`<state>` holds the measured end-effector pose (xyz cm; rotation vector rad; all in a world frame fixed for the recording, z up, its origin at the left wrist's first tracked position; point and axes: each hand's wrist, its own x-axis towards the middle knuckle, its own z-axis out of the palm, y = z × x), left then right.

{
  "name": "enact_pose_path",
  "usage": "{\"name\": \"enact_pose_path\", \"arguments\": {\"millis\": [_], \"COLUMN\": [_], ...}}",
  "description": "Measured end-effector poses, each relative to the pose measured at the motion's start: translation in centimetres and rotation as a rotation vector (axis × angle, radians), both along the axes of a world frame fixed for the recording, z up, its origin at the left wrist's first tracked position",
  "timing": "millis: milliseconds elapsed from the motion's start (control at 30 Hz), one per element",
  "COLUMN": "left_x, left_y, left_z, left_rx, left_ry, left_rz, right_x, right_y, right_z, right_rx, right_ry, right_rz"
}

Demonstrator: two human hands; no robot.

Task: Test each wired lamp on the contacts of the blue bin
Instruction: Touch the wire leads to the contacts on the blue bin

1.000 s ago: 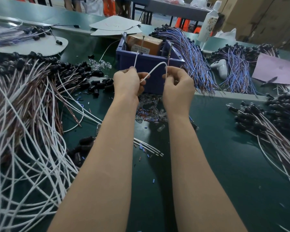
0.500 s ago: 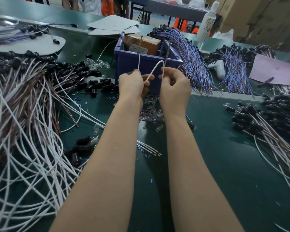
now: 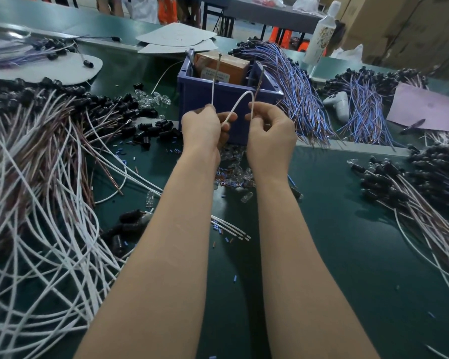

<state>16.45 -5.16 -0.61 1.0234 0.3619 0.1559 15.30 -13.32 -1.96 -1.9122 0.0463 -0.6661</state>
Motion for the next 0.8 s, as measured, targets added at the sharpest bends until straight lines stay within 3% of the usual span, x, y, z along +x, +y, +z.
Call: {"name": "enact_pose_path", "arguments": {"millis": [333,567,800], "left_x": [0.36,0.05,0.37], "left_y": [-0.27,-0.05,0.51], "left_z": [-0.01,-0.67,-0.84], "left_rx": [0.136,0.457,0.881], "left_ry": [0.012,-0.095,-0.143], "left_rz": [0.079,0.381,0.494], "right_x": [0.10,0.01,-0.01], "right_y": [0.05,0.17,0.26], "right_z": [-0.08,-0.06,-0.03], "right_rx": [0.020,0.031,0.029], "right_ry": [0.016,0.022,0.028], "right_rz": [0.014,0.016,0.009]}}
